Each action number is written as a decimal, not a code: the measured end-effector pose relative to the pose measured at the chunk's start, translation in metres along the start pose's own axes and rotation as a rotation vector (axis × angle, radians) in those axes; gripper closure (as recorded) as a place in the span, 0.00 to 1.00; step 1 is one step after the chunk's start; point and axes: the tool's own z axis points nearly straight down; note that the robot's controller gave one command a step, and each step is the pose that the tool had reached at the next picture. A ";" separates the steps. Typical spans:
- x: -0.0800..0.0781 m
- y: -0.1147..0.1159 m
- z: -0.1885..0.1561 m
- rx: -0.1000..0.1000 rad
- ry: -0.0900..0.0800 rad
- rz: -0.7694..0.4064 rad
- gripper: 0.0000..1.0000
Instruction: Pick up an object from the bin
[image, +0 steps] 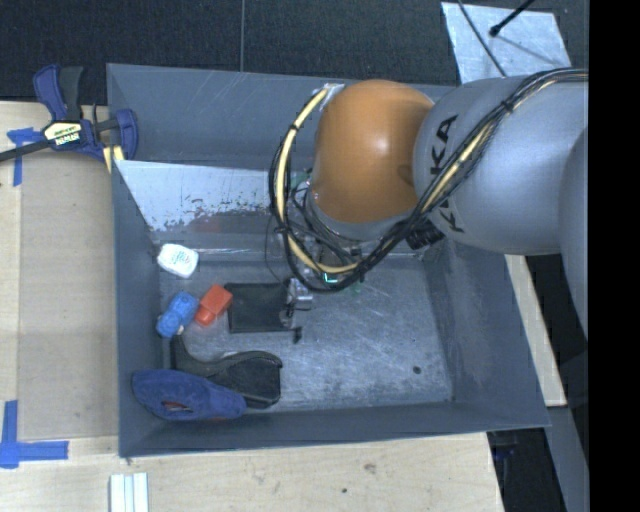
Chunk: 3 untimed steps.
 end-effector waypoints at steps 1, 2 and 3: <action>-0.048 0.006 0.121 0.000 -0.005 -0.251 0.00; -0.050 0.006 0.117 -0.001 -0.012 -0.248 1.00; 0.018 0.045 -0.001 -0.002 -0.014 -0.304 1.00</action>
Offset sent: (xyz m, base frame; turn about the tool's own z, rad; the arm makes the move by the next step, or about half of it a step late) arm 0.0480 0.0068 -0.1188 -0.2512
